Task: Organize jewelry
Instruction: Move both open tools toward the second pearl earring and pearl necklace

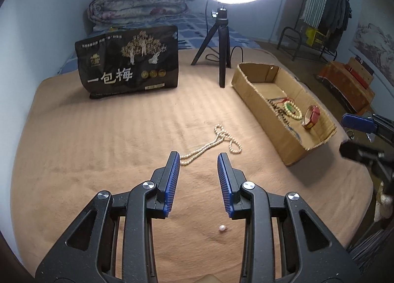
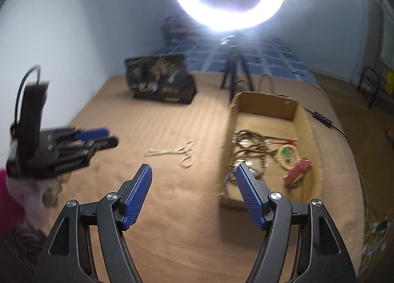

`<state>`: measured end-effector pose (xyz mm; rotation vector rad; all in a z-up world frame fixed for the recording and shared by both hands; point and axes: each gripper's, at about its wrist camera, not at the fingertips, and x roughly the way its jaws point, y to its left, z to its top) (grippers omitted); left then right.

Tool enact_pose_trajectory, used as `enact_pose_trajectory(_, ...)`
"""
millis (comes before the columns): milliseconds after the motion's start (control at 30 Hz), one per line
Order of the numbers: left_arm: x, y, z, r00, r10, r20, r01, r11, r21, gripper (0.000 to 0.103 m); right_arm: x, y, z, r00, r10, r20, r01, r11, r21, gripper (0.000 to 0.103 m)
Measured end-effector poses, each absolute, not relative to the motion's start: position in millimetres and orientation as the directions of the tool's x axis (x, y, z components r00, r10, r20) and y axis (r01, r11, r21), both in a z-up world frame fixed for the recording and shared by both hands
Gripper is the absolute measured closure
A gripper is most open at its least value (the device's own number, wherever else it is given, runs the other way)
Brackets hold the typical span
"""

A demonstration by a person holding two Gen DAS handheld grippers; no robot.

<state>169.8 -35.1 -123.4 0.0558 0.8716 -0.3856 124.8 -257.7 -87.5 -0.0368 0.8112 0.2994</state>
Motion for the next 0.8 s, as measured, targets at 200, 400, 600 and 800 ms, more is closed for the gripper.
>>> enact_pose_trajectory(200, 154.4, -21.0, -135.5, 0.563, -0.312, -0.766, 0.399, 0.914, -0.079, 0.072, 137.1, -231.0, -104.2, 0.617, 0.252, -0.745, -0.315, 0.947, 0.059, 0.033)
enact_pose_trajectory(400, 135.3, -12.2, -157.2, 0.507, -0.345, -0.79, 0.435, 0.893, -0.111, 0.072, 162.2, -214.0, -125.1, 0.583, 0.248, -0.774, -0.316, 0.946, 0.065, 0.033)
enact_pose_trajectory(600, 120.9, -23.7, -178.5, 0.425, -0.409, -0.807, 0.491, 0.853, -0.174, 0.072, 191.6, -201.0, -155.1, 0.532, 0.246, -0.81, -0.293, 0.951, 0.096, 0.033)
enact_pose_trajectory(800, 117.0, -38.9, -188.3, 0.403, -0.428, -0.809, 0.539, 0.825, -0.168, 0.072, 214.8, -190.5, -176.3, 0.503, 0.241, -0.83, -0.274, 0.955, 0.112, 0.033)
